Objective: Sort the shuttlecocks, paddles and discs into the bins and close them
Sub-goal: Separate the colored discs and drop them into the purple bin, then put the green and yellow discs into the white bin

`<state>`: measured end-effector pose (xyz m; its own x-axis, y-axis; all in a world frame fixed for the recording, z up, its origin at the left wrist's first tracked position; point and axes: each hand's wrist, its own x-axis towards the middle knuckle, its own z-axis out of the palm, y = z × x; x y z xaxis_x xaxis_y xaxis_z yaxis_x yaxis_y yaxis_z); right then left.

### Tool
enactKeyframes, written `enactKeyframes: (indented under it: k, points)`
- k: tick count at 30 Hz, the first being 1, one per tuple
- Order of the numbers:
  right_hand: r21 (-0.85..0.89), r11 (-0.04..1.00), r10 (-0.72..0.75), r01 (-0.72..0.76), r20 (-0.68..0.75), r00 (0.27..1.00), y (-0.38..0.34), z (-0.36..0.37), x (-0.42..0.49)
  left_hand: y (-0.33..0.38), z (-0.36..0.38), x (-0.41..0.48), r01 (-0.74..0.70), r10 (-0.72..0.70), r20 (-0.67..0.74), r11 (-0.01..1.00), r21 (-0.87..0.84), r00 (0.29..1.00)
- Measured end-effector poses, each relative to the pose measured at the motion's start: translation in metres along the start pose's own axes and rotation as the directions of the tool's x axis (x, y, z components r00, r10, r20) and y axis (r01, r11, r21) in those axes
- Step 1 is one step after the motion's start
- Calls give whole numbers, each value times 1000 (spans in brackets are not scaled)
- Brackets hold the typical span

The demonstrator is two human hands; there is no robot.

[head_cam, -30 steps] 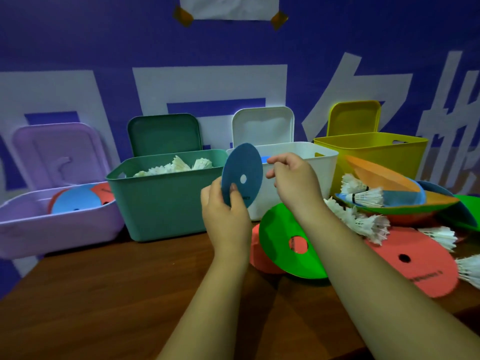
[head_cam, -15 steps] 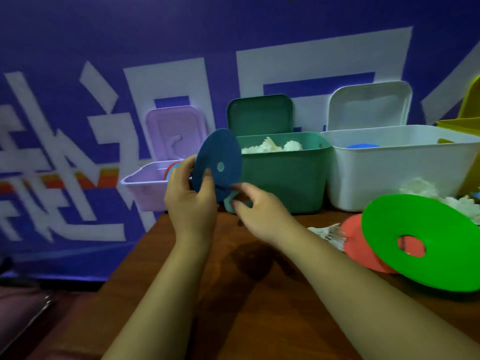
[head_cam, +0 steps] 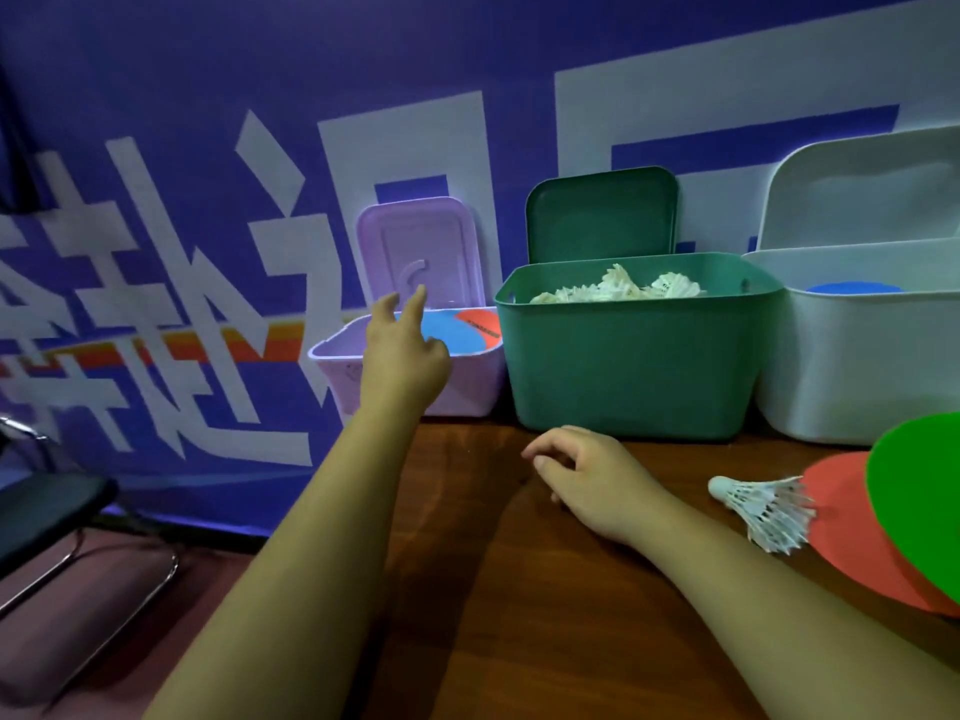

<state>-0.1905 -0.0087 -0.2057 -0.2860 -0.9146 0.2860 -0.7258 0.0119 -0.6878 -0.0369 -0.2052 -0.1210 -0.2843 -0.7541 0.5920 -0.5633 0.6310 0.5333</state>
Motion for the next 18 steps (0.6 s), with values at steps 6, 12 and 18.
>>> enactKeyframes:
  k: [6,12,18]
  points:
    - [117,989,91,-89,-7,996,5,-2,-4,3,35,-47,34,-33,-73,999,26,997]
    - [143,985,116,-91,-180,977,0,-16,-12,25,40,-65,-66,69,100,997,-30,993]
    - [39,999,33,-16,-456,890,-18,-58,-50,69,47,-79,-317,313,437,946,-66,843]
